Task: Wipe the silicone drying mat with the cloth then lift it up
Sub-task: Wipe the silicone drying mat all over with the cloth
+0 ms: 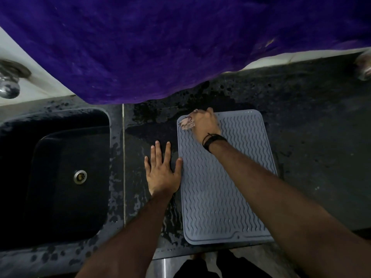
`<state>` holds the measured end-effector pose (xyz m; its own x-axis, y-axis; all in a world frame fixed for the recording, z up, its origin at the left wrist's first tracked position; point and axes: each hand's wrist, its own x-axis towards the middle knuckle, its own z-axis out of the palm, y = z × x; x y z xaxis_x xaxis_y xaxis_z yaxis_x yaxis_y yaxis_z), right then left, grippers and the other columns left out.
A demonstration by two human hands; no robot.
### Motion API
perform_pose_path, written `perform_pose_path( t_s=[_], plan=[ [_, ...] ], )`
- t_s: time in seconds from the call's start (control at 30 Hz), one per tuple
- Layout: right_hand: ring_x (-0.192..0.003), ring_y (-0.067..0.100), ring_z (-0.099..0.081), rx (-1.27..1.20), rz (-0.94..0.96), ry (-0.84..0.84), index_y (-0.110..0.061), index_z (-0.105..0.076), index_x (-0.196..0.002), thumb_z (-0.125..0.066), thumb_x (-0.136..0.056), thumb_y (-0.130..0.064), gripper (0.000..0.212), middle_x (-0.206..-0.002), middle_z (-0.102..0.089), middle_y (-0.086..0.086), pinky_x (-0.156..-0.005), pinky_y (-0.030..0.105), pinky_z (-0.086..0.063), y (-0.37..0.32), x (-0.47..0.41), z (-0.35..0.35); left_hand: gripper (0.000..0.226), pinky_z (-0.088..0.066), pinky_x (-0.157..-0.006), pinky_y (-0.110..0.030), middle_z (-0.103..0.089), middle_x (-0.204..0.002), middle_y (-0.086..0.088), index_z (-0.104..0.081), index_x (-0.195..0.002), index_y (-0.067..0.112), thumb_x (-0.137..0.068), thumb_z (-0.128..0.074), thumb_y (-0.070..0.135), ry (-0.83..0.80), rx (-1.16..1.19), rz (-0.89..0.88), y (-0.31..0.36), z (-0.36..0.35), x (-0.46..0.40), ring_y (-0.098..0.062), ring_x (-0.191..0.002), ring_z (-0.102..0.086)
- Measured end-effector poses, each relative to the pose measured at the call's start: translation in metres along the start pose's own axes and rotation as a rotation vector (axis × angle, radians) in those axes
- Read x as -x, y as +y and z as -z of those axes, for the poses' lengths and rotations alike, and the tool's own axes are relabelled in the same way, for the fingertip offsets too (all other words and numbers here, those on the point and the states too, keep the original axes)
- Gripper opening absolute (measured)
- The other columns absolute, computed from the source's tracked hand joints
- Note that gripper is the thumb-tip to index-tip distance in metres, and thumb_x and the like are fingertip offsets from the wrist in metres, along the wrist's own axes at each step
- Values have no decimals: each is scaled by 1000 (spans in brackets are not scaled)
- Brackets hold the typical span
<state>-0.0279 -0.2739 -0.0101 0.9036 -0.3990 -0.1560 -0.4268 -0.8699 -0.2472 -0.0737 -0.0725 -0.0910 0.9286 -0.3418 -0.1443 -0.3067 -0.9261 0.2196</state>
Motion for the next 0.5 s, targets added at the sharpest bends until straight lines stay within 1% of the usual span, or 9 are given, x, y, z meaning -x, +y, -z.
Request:
perform_pose_path(
  t_s=[0.1,0.2,0.27,0.33,0.4,0.5],
  plan=[
    [-118,30,-43,-5,95,-1,-16,-62,-124,-59,-87,-8,38,-126,-60,3,-92,40,-48,-19,-2,-6,72,2,-126,-46,4,-171,0,-2,-162,36,-99,-12,68,1,-14,2,0,0,0,-18,-157,7],
    [-118,30,-42,8,103,-8,-17,-61,-126,-58,-87,-9,39,-130,-58,2,-95,41,-47,-6,-3,-6,71,2,-126,-46,3,-171,0,-3,-162,36,-99,-15,68,5,-10,4,-1,0,-1,-18,-157,6],
    [-118,30,-44,2,48,-10,-17,-62,-122,-54,-90,-13,33,-127,-60,3,-98,41,-45,18,-1,-1,71,2,-126,-46,3,-171,0,-4,-162,36,-100,-16,68,7,-4,-6,-1,0,0,-19,-157,6],
    [-117,32,-45,-25,-30,27,-17,-65,-117,-53,-90,-14,29,-121,-63,6,-96,40,-44,45,2,3,71,1,-126,-46,3,-171,0,-5,-162,36,-100,-17,67,7,2,-8,0,0,0,-19,-157,6],
    [-116,33,-45,-20,-113,56,-13,-66,-115,-55,-89,-11,29,-118,-64,9,-94,41,-46,65,7,6,71,2,-126,-46,3,-171,0,-5,-162,36,-100,-17,67,2,7,-5,0,1,0,-19,-157,6],
    [-118,33,-47,22,-178,30,-11,-64,-118,-59,-86,-11,33,-120,-63,11,-100,42,-45,69,9,7,71,2,-126,-47,5,-171,0,-3,-162,36,-100,-17,66,-13,9,-2,1,1,0,-19,-157,7]
  ],
)
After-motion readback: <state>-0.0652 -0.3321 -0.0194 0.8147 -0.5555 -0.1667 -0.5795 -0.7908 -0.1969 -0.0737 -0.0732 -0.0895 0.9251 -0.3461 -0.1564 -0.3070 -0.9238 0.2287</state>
